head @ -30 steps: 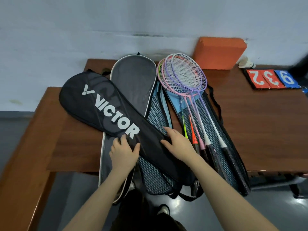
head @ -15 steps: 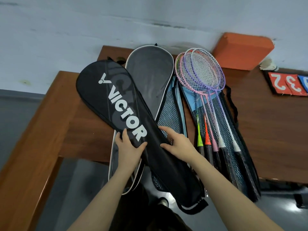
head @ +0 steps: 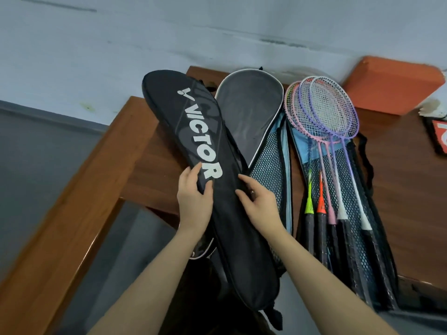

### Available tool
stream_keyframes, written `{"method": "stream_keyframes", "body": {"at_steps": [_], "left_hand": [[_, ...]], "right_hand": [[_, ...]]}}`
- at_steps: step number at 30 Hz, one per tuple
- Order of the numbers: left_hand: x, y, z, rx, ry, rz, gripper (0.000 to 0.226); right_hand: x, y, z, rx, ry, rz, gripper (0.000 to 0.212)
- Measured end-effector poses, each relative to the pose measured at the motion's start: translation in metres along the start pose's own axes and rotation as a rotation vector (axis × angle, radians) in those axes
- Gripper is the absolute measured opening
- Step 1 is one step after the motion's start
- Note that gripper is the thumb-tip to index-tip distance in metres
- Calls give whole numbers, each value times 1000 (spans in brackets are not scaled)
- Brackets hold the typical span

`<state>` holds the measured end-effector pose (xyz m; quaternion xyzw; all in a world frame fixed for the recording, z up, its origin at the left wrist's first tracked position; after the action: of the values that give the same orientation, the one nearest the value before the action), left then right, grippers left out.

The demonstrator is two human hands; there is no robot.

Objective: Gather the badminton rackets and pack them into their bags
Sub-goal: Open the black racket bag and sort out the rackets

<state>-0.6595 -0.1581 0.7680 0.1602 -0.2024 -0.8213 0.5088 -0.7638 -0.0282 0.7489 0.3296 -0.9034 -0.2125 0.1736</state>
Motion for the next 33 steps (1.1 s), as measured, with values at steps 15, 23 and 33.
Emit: {"method": "stream_keyframes", "body": {"at_steps": [15, 23, 33], "left_hand": [[157, 47, 7, 131, -313, -226, 46], [212, 55, -45, 167, -332, -413, 49], [222, 43, -107, 553, -239, -429, 53]], "right_hand": [[84, -93, -46, -49, -133, 237, 47], [103, -153, -43, -127, -300, 135, 53], [108, -187, -20, -266, -351, -84, 52]]}}
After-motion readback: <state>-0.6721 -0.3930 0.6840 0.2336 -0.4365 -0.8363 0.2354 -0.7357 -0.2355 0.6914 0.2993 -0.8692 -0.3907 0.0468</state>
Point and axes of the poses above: each hand's wrist, its own x-axis towards the middle knuckle, its own y-axis out of the back of the hand, z = x × y, the point moved 6 cm from there along x, towards the middle knuckle, and after that the axes turned 9 degrees about y, right-handed, at the moved point
